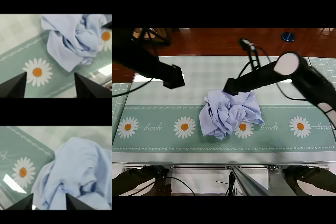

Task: Fold the shirts.

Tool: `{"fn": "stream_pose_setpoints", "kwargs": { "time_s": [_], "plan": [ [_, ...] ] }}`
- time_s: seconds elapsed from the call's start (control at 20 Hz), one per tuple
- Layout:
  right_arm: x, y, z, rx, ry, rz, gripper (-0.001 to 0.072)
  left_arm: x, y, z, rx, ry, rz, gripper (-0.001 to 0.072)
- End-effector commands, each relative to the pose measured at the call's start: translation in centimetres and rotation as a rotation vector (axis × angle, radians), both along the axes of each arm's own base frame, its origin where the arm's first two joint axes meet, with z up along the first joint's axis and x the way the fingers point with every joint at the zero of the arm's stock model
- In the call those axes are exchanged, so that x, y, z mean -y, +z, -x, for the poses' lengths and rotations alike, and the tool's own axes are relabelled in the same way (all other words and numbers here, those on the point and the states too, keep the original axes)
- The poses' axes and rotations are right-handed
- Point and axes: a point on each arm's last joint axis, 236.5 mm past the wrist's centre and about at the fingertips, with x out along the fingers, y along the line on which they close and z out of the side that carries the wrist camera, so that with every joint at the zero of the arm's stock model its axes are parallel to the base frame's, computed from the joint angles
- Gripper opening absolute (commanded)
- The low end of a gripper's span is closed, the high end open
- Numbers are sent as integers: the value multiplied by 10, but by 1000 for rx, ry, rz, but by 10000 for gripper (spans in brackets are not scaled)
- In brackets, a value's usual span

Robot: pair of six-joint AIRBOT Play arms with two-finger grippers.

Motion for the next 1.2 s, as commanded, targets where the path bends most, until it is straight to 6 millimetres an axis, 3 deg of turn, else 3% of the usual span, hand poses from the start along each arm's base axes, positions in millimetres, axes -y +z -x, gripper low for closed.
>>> {"fn": "stream_pose_setpoints", "kwargs": {
  "time_s": [0.0, 0.05, 0.15, 0.25, 0.4, 0.5, 0.6, 0.75, 1.1, 1.15],
  "plan": [
    [105, 6, -19, 60, -106, 231, 479, 4, -54, 21, -145, -71, -24, 713],
    [151, 0, -18, 25, -164, 326, 479, 6, -73, 29, -194, -75, -17, 714],
    [217, -19, -8, -89, -265, 409, 479, 11, -109, 43, -262, -66, 6, 714],
    [249, -44, 4, -196, -336, 365, 479, 16, -142, 58, -318, -69, 35, 713],
    [248, -75, 23, -306, -341, 203, 479, 21, -181, 82, -423, -39, 99, 713],
    [235, -88, 31, -336, -327, 102, 555, 10, -204, 86, -451, 14, 111, 713],
    [223, -99, 33, -345, -331, 27, 584, 12, -214, 86, -480, 82, 208, 713],
    [223, -116, 31, -338, -368, 14, 587, 28, -217, 76, -488, 153, 389, 713],
    [215, -115, 29, -331, -368, -30, 581, 41, -267, 60, -556, 243, 425, 705],
    [213, -114, 28, -331, -370, -41, 581, 41, -274, 59, -570, 255, 422, 585]
  ]
}}
